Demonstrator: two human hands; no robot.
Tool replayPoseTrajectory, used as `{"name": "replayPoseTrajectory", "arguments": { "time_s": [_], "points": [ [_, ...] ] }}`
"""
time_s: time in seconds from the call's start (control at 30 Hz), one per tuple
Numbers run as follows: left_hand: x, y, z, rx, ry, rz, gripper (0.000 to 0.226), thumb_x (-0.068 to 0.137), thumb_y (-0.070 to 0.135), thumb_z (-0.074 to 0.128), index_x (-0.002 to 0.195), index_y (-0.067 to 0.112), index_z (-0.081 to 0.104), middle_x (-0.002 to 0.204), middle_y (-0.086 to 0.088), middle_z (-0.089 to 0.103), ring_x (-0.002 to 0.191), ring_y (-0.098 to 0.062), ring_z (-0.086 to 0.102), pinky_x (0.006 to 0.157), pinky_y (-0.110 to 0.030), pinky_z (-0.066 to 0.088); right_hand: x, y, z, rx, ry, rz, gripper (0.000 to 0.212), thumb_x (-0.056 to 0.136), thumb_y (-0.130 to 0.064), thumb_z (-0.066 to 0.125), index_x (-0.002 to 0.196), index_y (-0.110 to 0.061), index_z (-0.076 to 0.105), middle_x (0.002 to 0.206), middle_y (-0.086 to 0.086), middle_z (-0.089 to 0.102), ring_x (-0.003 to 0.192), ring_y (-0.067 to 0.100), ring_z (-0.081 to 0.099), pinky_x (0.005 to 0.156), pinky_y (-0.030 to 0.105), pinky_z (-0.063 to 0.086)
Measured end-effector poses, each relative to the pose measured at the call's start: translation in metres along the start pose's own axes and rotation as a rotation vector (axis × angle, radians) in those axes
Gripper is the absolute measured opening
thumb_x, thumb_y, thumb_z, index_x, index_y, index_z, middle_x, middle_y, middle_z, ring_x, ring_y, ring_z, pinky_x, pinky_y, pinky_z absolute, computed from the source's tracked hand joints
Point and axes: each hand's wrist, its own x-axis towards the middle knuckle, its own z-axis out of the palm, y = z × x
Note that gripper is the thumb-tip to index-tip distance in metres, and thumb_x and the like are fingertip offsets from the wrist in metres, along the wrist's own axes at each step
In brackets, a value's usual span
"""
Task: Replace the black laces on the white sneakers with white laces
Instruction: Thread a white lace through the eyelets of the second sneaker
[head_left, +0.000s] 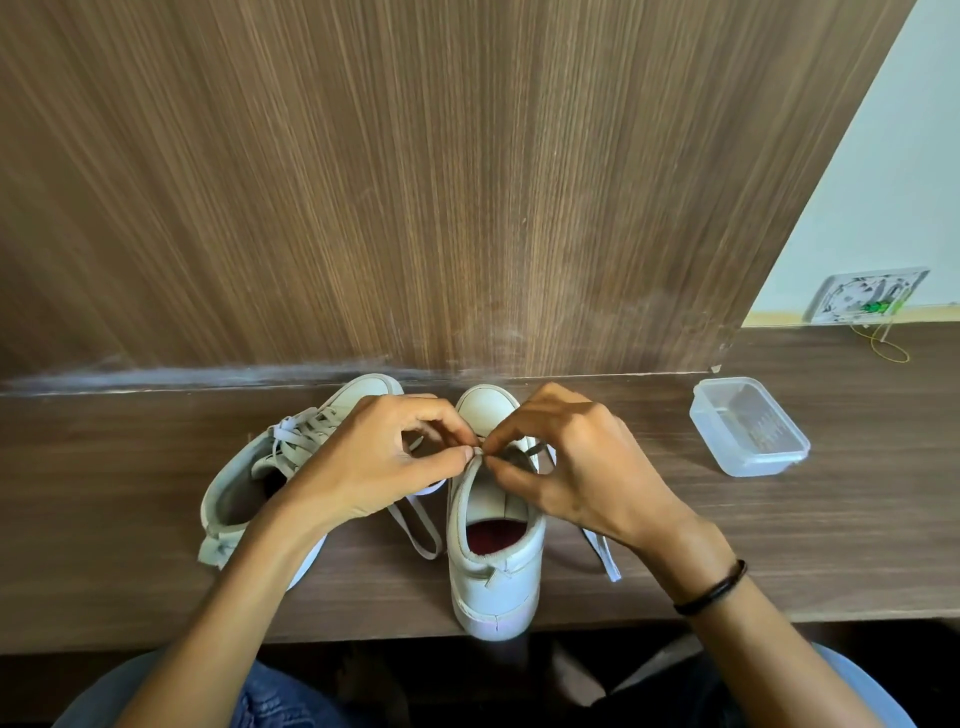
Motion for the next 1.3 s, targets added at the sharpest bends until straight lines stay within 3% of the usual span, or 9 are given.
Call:
{"name": "replayPoseTrajectory", "arguments": {
  "time_s": [0.17,0.3,0.4,0.57,0.7,0.8,0.9,1.0,1.3],
  "points": [
    [-0.002,0.000,-0.001,0.029,0.023,0.032,0.014,0.084,0.009,0.078,0.083,0.023,0.078,0.082,0.013,0.069,0.073,-0.003,0.063,0.059,-0.013,0.044,0.000,-0.001,0.006,0.042,0.022,-0.003,0.022,0.085,-0.038,0.076,0.107,-0.037,0.074,0.094,-0.014,0.067,0.090,0.003,0.061,0.075,0.035,0.057],
    [-0.004,0.003,-0.003,0.010,0.001,0.044,0.014,0.083,0.004,0.079,0.085,0.018,0.079,0.083,0.014,0.070,0.066,0.000,0.061,0.056,-0.009,0.041,0.001,0.000,0.008,-0.040,0.113,-0.080,0.013,0.080,-0.028,0.079,0.093,-0.028,0.079,0.086,-0.015,0.070,0.089,0.009,0.059,0.058,0.041,0.056],
    [-0.004,0.003,-0.005,-0.009,-0.016,0.038,0.017,0.084,0.005,0.078,0.085,0.021,0.079,0.087,0.009,0.073,0.059,-0.010,0.060,0.049,-0.029,0.043,0.000,-0.002,0.007,-0.061,0.120,-0.129,0.006,0.081,-0.025,0.075,0.087,-0.028,0.075,0.091,-0.014,0.067,0.091,0.013,0.061,0.054,0.041,0.055],
    [-0.004,0.004,-0.004,-0.021,-0.036,0.013,0.024,0.086,-0.004,0.069,0.084,0.018,0.079,0.075,0.013,0.071,0.060,0.000,0.058,0.056,-0.012,0.041,-0.004,-0.006,-0.008,-0.013,-0.093,-0.051,0.014,0.077,-0.035,0.068,0.091,-0.036,0.065,0.103,-0.019,0.063,0.102,0.005,0.054,0.072,0.036,0.054],
    [-0.003,0.003,-0.006,0.008,-0.028,0.032,0.027,0.087,0.000,0.067,0.085,0.023,0.080,0.084,0.010,0.074,0.074,-0.004,0.065,0.059,-0.014,0.042,-0.005,0.002,-0.024,0.175,-0.083,0.101,0.016,0.085,-0.033,0.069,0.100,-0.035,0.063,0.101,-0.012,0.066,0.076,0.006,0.057,0.067,0.025,0.041],
    [-0.001,0.004,-0.003,0.009,-0.042,0.062,0.023,0.090,0.004,0.069,0.087,0.024,0.080,0.087,0.010,0.074,0.083,-0.010,0.067,0.059,-0.014,0.042,-0.007,0.009,-0.029,0.224,-0.095,0.173,0.012,0.093,-0.026,0.063,0.100,-0.033,0.069,0.101,-0.012,0.070,0.061,0.018,0.060,0.063,0.026,0.047],
    [0.001,0.003,0.002,0.003,-0.033,0.090,0.015,0.090,0.014,0.074,0.087,0.027,0.081,0.083,0.010,0.068,0.079,-0.008,0.062,0.062,-0.012,0.040,-0.011,0.013,-0.029,0.228,-0.178,0.191,0.019,0.095,-0.015,0.064,0.106,-0.028,0.072,0.100,-0.014,0.073,0.075,0.014,0.069,0.073,0.026,0.054],
    [0.004,0.002,0.009,0.022,-0.033,0.096,0.011,0.088,0.021,0.078,0.086,0.031,0.081,0.082,0.010,0.063,0.078,-0.009,0.058,0.066,-0.011,0.039,-0.013,0.013,-0.026,0.186,-0.211,0.097,0.026,0.092,-0.007,0.069,0.112,-0.022,0.073,0.100,-0.018,0.072,0.094,0.002,0.068,0.083,0.015,0.053],
    [0.009,-0.004,0.018,0.073,-0.021,0.047,0.006,0.084,0.029,0.081,0.078,0.029,0.078,0.074,0.013,0.056,0.071,-0.016,0.055,0.068,-0.028,0.044,-0.014,0.016,-0.034,0.233,-0.183,0.182,0.010,0.094,-0.024,0.075,0.102,-0.022,0.079,0.092,-0.014,0.075,0.089,0.003,0.068,0.079,0.015,0.050]
  ]
}}
